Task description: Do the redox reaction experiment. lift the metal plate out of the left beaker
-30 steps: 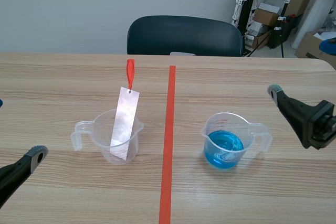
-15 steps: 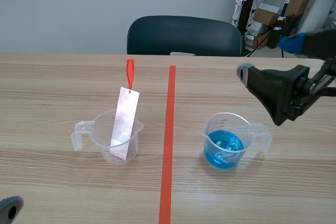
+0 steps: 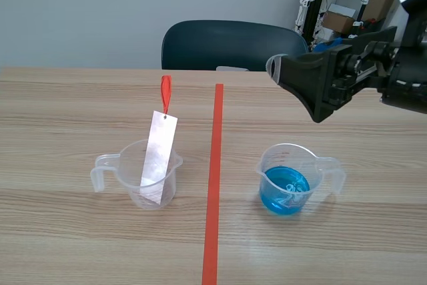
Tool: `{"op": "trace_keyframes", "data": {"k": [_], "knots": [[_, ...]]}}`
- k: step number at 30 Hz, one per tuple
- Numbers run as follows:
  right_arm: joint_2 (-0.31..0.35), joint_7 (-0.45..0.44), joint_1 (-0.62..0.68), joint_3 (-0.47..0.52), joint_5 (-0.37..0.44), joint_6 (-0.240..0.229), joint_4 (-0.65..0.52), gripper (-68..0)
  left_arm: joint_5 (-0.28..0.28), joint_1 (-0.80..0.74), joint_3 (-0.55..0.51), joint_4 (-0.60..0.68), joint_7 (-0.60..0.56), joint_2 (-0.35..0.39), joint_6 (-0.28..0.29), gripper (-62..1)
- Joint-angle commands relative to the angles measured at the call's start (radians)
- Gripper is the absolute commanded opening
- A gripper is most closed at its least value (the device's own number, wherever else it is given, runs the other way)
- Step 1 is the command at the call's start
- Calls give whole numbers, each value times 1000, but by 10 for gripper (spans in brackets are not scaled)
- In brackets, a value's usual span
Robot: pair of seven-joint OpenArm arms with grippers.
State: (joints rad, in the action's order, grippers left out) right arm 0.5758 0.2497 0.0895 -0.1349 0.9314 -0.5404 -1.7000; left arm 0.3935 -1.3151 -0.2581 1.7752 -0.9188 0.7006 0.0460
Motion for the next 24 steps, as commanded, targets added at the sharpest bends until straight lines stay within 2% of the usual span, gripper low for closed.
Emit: {"op": "trace_keyframes", "data": {"k": [1,6,12,14,18,21,24], "knots": [[-18,8,-6,15,6,-3,4,4,3,-2,-2,15,-20,-18,0,14],[-93,72,-9,14,-2,-3,19,4,-14,-2,-2,15,-19,-36,1,14],[-142,76,-36,14,-7,-3,26,4,-16,-2,-2,9,-6,-45,2,14],[-153,104,-73,5,-11,-3,38,4,-16,-2,-2,-1,-17,-63,5,14],[-183,152,-153,-16,-11,-3,96,4,-16,-2,1,-64,-80,-77,73,14],[-207,156,-196,-32,-11,-9,163,4,-16,8,12,-143,-132,-77,118,14],[-227,156,-229,-53,-11,-41,229,4,-27,71,36,-227,-172,-93,138,14]]}}
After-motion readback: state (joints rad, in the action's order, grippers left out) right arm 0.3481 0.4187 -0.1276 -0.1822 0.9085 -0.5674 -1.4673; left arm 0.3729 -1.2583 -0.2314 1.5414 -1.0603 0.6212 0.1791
